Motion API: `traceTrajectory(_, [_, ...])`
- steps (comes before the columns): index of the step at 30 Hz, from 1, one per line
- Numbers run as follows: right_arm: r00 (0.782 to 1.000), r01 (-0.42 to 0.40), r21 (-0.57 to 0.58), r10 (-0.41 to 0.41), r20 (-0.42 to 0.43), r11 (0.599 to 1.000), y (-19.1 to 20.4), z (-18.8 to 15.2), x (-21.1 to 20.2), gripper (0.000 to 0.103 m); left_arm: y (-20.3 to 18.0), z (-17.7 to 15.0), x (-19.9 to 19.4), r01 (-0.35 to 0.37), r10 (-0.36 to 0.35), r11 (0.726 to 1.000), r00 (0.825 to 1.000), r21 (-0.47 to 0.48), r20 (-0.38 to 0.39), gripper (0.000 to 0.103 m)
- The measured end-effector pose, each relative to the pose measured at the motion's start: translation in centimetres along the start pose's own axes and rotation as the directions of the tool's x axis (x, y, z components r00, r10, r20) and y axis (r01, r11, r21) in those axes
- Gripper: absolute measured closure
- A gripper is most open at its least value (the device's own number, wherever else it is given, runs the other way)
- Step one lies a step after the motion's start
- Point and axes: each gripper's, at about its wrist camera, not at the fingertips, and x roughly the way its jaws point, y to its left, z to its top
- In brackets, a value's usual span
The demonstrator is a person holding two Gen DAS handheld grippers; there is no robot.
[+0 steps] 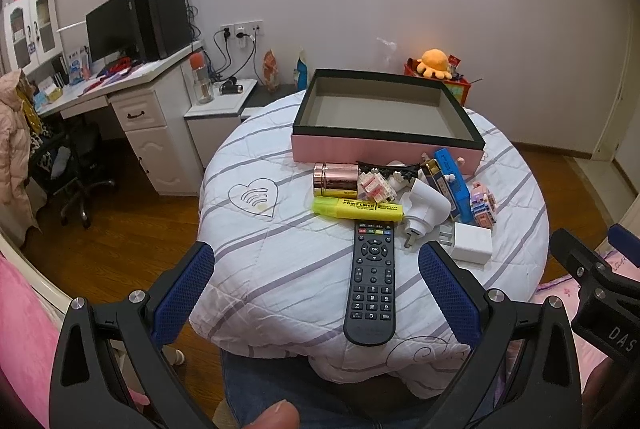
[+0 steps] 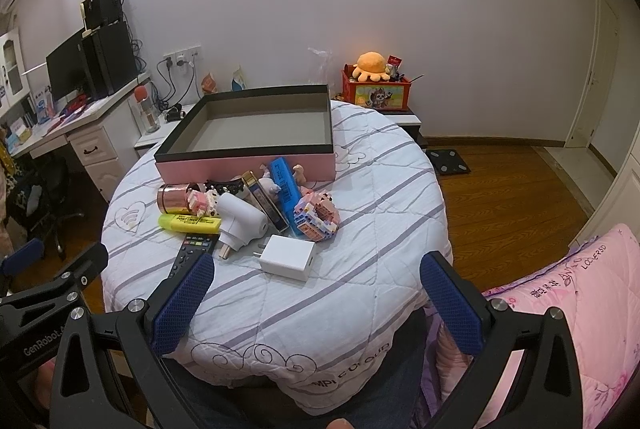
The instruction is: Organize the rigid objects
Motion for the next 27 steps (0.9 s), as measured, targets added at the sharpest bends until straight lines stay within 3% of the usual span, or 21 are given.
traceTrajectory(27, [1.000, 0.000, -0.001, 0.000, 0.001, 1.000, -0.23, 0.02, 0.11, 0.000, 0.07, -0.41, 0.16, 0.012, -0.012, 1.000, 1.000, -0.001, -0.014, 0.000])
